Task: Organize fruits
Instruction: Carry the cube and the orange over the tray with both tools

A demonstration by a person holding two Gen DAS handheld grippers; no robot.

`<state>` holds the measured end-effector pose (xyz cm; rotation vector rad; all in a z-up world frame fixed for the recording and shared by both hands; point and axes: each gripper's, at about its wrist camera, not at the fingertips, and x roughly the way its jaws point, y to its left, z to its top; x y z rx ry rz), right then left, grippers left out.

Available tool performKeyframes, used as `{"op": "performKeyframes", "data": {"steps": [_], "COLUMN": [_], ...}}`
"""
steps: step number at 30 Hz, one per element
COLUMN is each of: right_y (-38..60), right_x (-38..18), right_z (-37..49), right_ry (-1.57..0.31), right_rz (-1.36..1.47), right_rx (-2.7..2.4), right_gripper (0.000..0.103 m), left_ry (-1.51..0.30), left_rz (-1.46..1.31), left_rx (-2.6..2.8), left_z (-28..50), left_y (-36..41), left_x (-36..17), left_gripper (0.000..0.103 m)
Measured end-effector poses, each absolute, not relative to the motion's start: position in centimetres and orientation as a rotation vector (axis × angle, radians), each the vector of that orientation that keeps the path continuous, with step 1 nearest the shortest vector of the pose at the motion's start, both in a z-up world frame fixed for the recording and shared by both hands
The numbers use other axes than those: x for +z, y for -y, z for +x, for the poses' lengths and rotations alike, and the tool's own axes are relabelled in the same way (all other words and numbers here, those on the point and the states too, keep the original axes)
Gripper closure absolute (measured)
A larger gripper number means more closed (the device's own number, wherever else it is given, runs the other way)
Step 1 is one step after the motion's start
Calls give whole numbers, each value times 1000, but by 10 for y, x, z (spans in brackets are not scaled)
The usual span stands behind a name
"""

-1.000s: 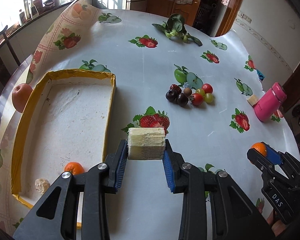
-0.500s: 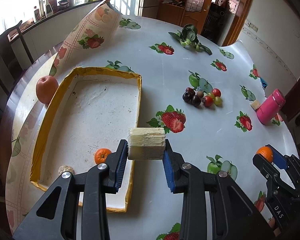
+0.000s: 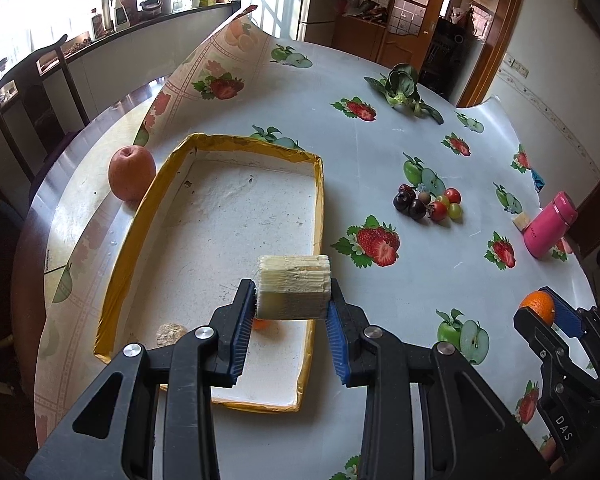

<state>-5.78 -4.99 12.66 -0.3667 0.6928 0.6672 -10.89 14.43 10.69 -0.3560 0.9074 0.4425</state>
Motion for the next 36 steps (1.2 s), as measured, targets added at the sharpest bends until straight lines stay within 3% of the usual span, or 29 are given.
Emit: {"op": "performKeyframes", "data": {"steps": [36], "right_y": [-6], "right_x": [113], "right_z": [-70], "right_ry": [-752], "right_rz": [-378], "right_rx": [798], "right_gripper": [67], "left_ry": [-913], "left_rz": [-401], "left_rx": [583], "left_z": [-149], "left_y": [-199], "left_x": [87], "left_gripper": [71]}}
